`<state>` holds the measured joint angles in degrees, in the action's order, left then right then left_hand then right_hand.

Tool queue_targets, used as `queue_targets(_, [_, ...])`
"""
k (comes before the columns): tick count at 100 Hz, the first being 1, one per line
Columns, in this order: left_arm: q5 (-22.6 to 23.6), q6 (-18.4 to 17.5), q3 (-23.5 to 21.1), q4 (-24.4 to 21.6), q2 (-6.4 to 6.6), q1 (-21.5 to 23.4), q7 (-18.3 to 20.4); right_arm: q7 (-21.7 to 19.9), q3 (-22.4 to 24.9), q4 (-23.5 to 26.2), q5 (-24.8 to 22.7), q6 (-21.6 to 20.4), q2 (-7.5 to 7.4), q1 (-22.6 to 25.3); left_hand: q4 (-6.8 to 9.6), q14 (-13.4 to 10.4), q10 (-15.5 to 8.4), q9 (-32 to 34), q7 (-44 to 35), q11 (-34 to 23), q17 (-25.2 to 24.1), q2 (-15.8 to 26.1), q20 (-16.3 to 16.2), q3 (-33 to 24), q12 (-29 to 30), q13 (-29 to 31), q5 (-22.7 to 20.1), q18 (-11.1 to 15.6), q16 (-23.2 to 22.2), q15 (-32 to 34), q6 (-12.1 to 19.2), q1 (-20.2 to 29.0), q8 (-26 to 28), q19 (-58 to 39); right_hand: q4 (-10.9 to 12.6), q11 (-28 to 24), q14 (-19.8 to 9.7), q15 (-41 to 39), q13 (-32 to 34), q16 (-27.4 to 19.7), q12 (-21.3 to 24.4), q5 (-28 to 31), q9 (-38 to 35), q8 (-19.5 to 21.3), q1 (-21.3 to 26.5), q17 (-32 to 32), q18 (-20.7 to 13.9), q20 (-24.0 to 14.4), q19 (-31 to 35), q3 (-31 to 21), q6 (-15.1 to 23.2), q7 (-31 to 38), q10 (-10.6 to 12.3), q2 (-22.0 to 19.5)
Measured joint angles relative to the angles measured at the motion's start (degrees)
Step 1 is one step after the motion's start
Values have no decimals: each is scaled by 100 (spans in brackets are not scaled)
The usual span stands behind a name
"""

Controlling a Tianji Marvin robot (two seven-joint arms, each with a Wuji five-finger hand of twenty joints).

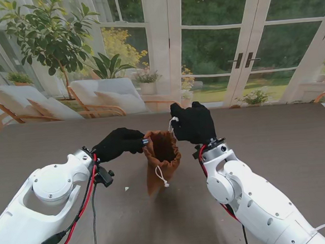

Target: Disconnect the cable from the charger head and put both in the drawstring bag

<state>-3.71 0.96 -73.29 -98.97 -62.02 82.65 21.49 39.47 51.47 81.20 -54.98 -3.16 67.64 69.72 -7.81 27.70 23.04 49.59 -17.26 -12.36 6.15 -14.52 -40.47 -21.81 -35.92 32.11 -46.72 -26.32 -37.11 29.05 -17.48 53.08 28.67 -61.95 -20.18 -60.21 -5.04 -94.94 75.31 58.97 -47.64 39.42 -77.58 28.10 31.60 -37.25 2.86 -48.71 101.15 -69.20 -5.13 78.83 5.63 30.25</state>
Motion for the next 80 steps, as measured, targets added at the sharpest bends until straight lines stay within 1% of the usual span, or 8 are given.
queue_targets(4, [-2, 25, -27, -5, -12, 32, -31, 0, 0, 1, -10, 0, -4, -2, 118, 2, 37, -119, 222, 136, -58, 0, 60, -180, 162, -55, 8, 2, 101, -203, 0, -118, -158, 182, 0, -1, -5, 0, 0, 0, 0, 0, 0, 5, 0, 0, -1, 0, 1, 0, 0, 0, 3, 0])
queue_targets(10, [-3, 55, -60, -19, -22, 77, -79, 1, 0, 1, -19, 0, -8, -5, 159, 30, 55, -230, 423, 230, -101, 44, 118, -413, 303, -151, 82, 5, 215, -398, 2, -326, -348, 357, -1, -1, -11, 0, 0, 0, 0, 0, 0, 29, 0, 0, -5, 0, 4, 0, 0, 0, 9, 0])
queue_targets(31, [179, 63, -176, -130, -46, 281, -338, -67, 17, 55, -13, 42, -14, -1, 172, 37, 37, -306, 554, 303, -133, 44, 173, -578, 445, -178, 218, 9, 260, -527, 4, -494, -534, 452, -2, -4, -47, -2, 49, 3, 0, 0, -9, 46, 0, 0, -43, 0, 19, 0, 0, 1, 29, 0])
queue_targets(57, [673, -23, -388, -442, -49, 667, -541, -214, 72, 255, -5, 232, -15, 43, 183, 39, 85, -450, 523, 138, -133, -91, -123, -941, -142, -199, 447, 13, -9, -206, -155, -849, -471, 180, -41, -10, -63, -2, 49, 9, 0, 0, -9, 48, 0, 0, -67, 0, 20, 0, 0, 1, 42, 1])
queue_targets(63, [790, -28, -433, -534, -49, 755, -607, -253, 82, 302, -5, 267, -16, 55, 183, 39, 86, -496, 243, -22, -115, -142, -212, -1042, -562, -207, 518, 17, -223, 105, -161, -907, -131, -122, -41, -11, -63, -2, 49, 9, 0, 0, -9, 48, 0, 0, -68, 0, 20, 0, 0, 1, 42, 1])
queue_targets(68, [975, -43, -465, -608, -49, 826, -689, -290, 95, 348, -5, 297, -18, 68, 184, 39, 86, -501, -531, -273, 7, -313, -369, -1139, -1089, -173, 590, 19, -449, 509, -161, -981, 557, -444, -41, -12, -64, -2, 49, 10, 0, 0, -9, 48, 0, 0, -68, 0, 20, 0, 0, 1, 42, 1])
queue_targets(75, [1269, -97, -476, -678, -48, 909, -873, -349, 110, 418, -6, 352, -21, 91, 183, 39, 86, -480, -2191, -933, 275, -425, -593, -1186, -1888, -25, 813, 19, -815, 1174, -182, -1025, 1743, -846, -41, -13, -64, -2, 49, 10, 0, 0, -9, 48, 0, 0, -69, 0, 20, 0, 0, 1, 42, 1])
queue_targets(80, [1367, -120, -478, -715, -48, 962, -967, -390, 120, 466, -5, 401, -22, 106, 180, 39, 70, -368, -3222, -1526, 571, -450, -807, -1068, -2305, 251, 864, 17, -1026, 1672, -216, -1018, 2080, -1088, -41, -14, -64, -2, 49, 10, 0, 0, -9, 48, 0, 0, -70, 0, 20, 0, 0, 1, 42, 1])
